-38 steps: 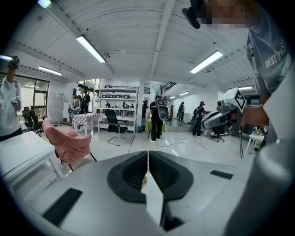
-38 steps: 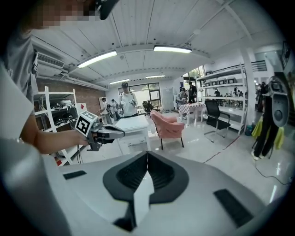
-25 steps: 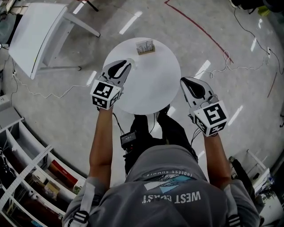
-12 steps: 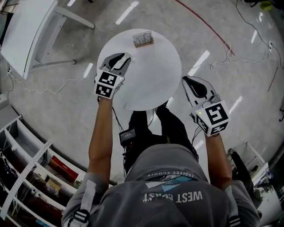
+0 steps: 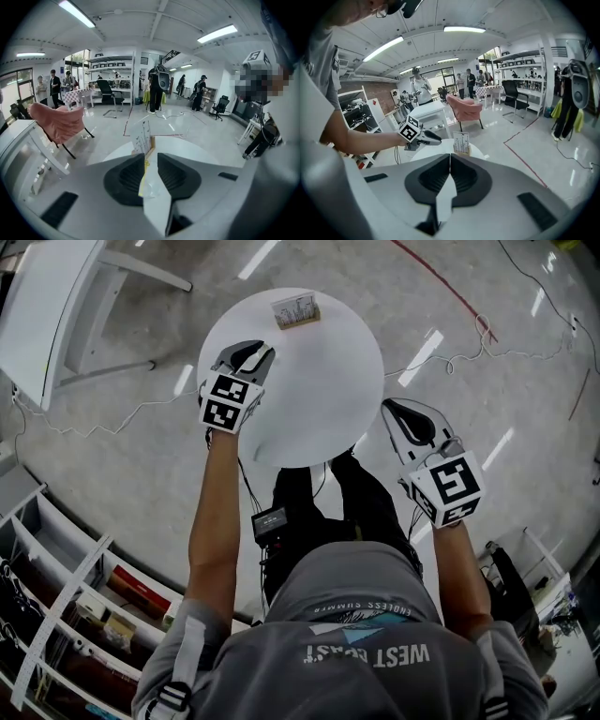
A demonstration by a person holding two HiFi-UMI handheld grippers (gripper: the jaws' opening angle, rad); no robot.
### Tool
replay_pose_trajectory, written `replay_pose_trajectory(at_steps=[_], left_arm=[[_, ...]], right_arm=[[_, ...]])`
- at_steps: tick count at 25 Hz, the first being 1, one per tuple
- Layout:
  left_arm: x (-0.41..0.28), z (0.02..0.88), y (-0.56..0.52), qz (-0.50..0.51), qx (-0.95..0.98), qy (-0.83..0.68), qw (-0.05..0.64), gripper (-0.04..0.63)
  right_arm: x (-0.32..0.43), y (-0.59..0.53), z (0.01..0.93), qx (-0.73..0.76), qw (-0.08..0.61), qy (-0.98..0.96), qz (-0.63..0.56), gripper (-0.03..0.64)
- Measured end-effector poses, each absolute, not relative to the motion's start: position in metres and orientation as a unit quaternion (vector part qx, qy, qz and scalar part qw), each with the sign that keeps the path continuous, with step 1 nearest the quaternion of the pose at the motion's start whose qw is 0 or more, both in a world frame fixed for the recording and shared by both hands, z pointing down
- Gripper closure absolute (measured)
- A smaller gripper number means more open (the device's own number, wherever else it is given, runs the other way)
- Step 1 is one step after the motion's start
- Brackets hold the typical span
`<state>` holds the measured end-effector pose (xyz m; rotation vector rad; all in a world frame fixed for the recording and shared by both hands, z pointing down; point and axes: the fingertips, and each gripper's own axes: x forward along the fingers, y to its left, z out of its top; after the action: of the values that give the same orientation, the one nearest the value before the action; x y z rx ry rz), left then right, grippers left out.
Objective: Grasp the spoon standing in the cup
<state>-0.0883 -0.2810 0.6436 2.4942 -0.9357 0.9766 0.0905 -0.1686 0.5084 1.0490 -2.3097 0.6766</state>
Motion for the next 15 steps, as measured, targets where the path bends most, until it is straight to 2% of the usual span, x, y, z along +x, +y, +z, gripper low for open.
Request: replay_pose_trajectory(at_steps=[7, 12, 15], left_arm=[[-0.0855, 0.6422, -0.285, 0.333, 0.868, -0.331, 0.16, 0.514], [-0.0812, 0.6407, -0.2811, 0.315, 0.874, -0.328, 0.168, 0.563], [-0.082, 0.6373, -0.28, 0.306, 0.876, -0.331, 0.169, 0.568]], right_arm=[[0.0896, -0.1667, 0.5114, 0.385, 0.257, -0.85, 0.251, 0.614], [0.0901, -0.1682, 0.5117, 0.385, 0.257, -0.85, 0.251, 0.614], [0.0887, -0.1679, 0.5095, 0.385, 0.258, -0.85, 0.25, 0.614]])
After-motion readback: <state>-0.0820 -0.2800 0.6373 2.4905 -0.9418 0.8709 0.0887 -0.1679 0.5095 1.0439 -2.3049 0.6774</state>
